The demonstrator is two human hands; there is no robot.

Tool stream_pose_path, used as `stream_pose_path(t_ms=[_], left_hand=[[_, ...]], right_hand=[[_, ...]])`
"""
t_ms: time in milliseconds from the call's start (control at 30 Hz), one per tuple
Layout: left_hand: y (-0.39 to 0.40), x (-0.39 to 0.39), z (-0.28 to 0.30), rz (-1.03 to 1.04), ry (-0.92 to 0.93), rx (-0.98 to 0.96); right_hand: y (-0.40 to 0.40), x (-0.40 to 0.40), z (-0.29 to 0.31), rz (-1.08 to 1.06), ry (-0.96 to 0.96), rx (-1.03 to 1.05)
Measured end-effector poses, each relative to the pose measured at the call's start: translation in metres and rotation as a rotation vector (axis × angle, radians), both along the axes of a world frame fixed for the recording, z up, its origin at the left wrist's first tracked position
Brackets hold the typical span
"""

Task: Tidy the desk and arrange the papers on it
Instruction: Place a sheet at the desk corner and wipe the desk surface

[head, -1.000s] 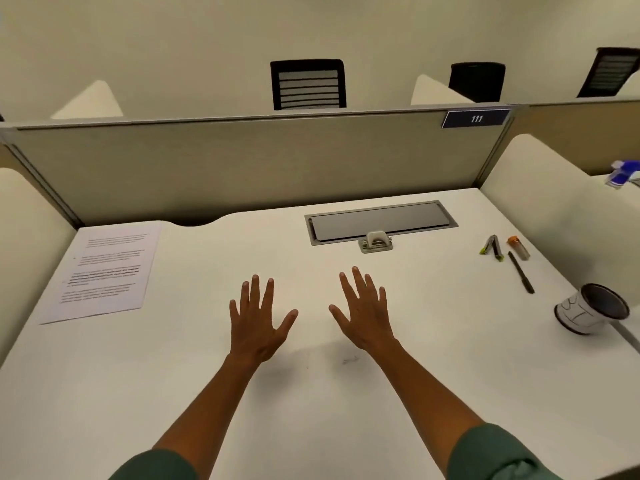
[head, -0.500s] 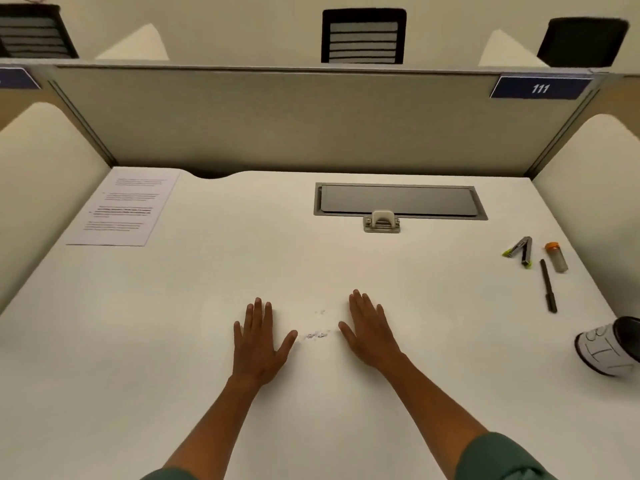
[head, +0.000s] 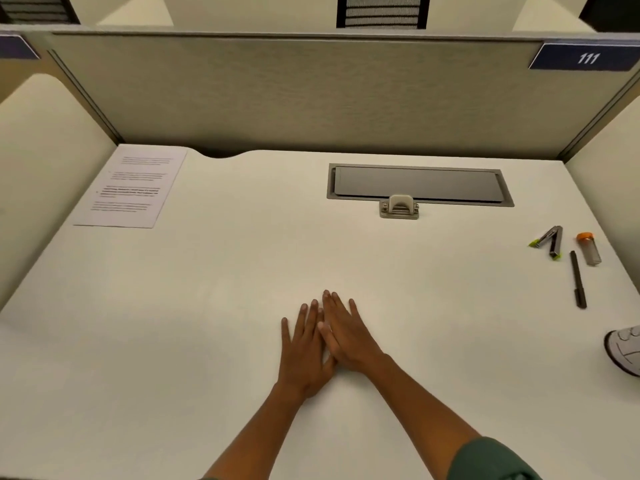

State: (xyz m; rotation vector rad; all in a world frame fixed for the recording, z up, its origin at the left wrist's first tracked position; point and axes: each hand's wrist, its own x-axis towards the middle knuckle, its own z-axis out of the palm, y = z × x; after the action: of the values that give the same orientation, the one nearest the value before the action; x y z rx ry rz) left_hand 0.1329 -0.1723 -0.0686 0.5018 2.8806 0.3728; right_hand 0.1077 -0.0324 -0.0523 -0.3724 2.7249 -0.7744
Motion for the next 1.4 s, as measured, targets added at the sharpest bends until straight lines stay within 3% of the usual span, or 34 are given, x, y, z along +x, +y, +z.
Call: stream_pose_path(t_ms=[167,267,467,667,833,1000,1200,1400], left_hand=[[0.005,0.010,0.003,-0.109,0.006,0.069],[-0.006,0.012,0.006,-0.070,0.038,0.128],[-0.048,0.007,0.005,0.166,0.083,0.037],[-0.047,0.020,-0.002,0.158,0.044,-0.025],[-0.010,0.027,-0.002,0.059,0.020,0.003],[0.015,0.020,-0.002,0.037,0.028,0.023],[0.021,0.000,0.000,0.025,0.042,0.013],[-0.013,-0.026,-0.002,0.057,0.053,-0.001]], right_hand=[[0.005,0.009,0.004,-0.045,-0.040,-0.147],[0.007,0.015,0.003,-0.082,-0.031,-0.185],[0.025,0.019,-0.008,-0.234,0.102,0.038],[0.010,0.031,-0.012,-0.186,0.108,0.113],[-0.007,0.045,-0.006,-0.121,0.075,-0.054],[0.010,0.054,-0.003,-0.329,0.114,-0.143],[0.041,0.057,-0.005,-0.458,0.150,0.028],[0.039,0.068,-0.015,-0.421,0.136,0.245]])
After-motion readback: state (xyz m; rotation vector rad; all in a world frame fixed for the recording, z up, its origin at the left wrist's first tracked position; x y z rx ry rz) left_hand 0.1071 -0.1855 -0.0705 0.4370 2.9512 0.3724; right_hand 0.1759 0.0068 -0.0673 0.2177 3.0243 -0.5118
